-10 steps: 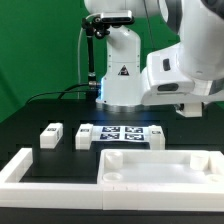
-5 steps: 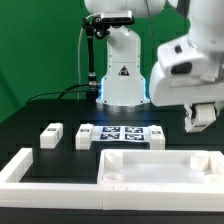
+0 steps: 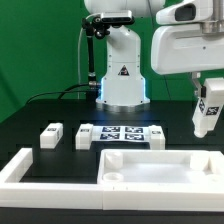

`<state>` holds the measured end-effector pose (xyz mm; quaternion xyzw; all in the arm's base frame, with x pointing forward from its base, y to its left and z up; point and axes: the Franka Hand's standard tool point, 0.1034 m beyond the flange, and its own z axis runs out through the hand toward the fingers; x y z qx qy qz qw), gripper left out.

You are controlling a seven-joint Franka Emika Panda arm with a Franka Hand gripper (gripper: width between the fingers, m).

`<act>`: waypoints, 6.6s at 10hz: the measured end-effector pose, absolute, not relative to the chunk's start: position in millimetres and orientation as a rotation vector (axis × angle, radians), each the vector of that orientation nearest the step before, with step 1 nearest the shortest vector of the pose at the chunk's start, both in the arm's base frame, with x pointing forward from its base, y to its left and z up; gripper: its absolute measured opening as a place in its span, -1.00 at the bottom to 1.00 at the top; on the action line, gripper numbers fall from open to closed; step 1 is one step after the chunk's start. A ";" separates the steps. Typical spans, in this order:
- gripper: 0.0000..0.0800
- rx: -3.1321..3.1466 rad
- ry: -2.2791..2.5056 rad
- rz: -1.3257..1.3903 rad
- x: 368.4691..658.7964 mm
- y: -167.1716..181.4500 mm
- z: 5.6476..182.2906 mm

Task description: Assemble desk

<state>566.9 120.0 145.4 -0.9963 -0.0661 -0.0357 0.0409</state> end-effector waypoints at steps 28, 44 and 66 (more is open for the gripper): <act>-0.28 -2.906 -0.388 -0.934 630.1 114.1 122.4; 0.58 -2.896 -0.376 -0.972 625.2 112.9 109.8; -0.14 -3.033 -0.184 0.008 638.7 111.3 117.2</act>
Offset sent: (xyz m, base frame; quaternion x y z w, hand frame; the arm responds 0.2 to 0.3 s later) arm 0.0670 -0.0091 0.0156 0.0169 0.1887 -0.0108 0.9818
